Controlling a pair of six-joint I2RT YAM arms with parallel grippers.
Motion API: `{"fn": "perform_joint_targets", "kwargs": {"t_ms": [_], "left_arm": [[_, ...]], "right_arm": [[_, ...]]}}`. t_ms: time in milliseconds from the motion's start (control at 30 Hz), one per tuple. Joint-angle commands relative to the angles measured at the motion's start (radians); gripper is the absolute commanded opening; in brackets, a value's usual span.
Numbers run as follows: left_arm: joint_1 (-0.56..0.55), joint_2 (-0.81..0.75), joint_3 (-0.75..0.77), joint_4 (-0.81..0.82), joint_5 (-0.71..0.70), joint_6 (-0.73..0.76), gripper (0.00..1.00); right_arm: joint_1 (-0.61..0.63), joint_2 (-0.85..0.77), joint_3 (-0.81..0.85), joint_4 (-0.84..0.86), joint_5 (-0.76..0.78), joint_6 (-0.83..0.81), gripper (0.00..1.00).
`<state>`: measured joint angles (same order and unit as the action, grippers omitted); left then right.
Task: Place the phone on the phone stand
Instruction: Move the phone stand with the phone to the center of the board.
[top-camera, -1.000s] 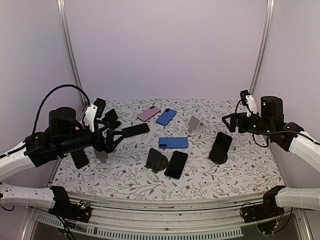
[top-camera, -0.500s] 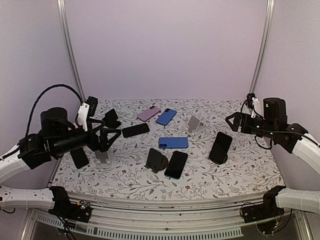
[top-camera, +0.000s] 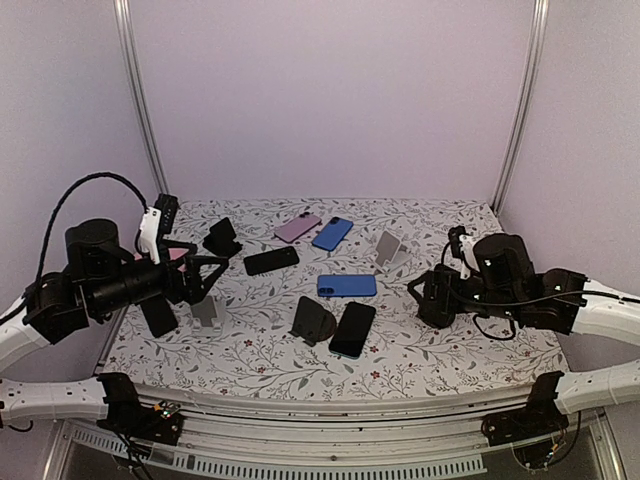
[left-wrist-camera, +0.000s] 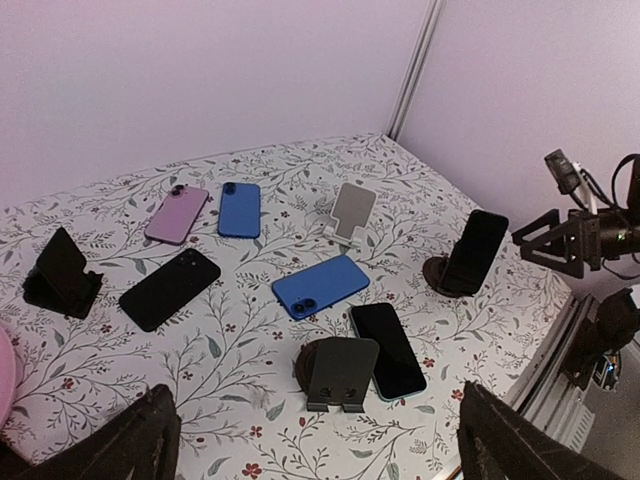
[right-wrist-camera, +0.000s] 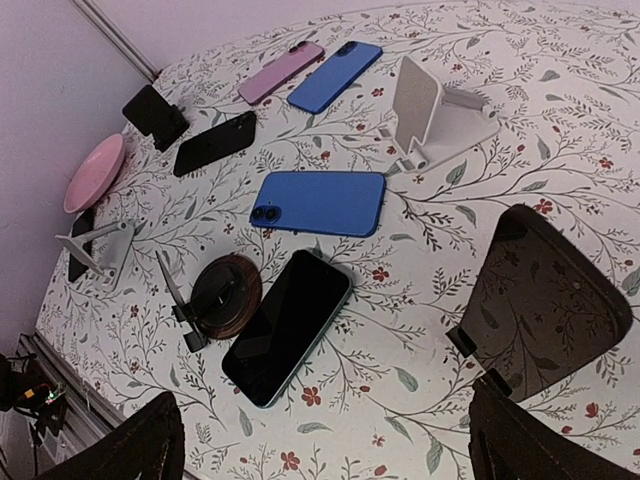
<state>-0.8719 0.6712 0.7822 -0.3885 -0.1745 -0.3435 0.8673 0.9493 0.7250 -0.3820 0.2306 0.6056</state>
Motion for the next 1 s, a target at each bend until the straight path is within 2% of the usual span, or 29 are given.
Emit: {"fn": "perform_joint_targets", "kwargs": {"t_ms": [0,233,400,667,967], "left_arm": [[0.015,-0.021,-0.014,-0.036,-0.017,-0.023,0.97],[0.016,-0.092,-0.052,-0.097,-0.066,-0.040,0.97],[0.016,-0.123,-0.072,-0.093,-0.070,-0.038,0.97],[0.014,-0.135,-0.080,-0.095,-0.076,-0.043,0.97],[0.014,-0.128,-0.081,-0.093,-0.076,-0.043,0.97]], "right_arm": [[0.088,0.112,-0.016,0.096,0.103,0.123,0.99],[0.131,0.301,-0.044,0.279,0.086,0.230,0.99],[0.150,0.462,-0.007,0.369,0.140,0.319,0.99],[0.151,0.740,0.222,0.235,0.277,0.447,0.99],[0.124,0.862,0.274,0.163,0.339,0.600,0.99]]}}
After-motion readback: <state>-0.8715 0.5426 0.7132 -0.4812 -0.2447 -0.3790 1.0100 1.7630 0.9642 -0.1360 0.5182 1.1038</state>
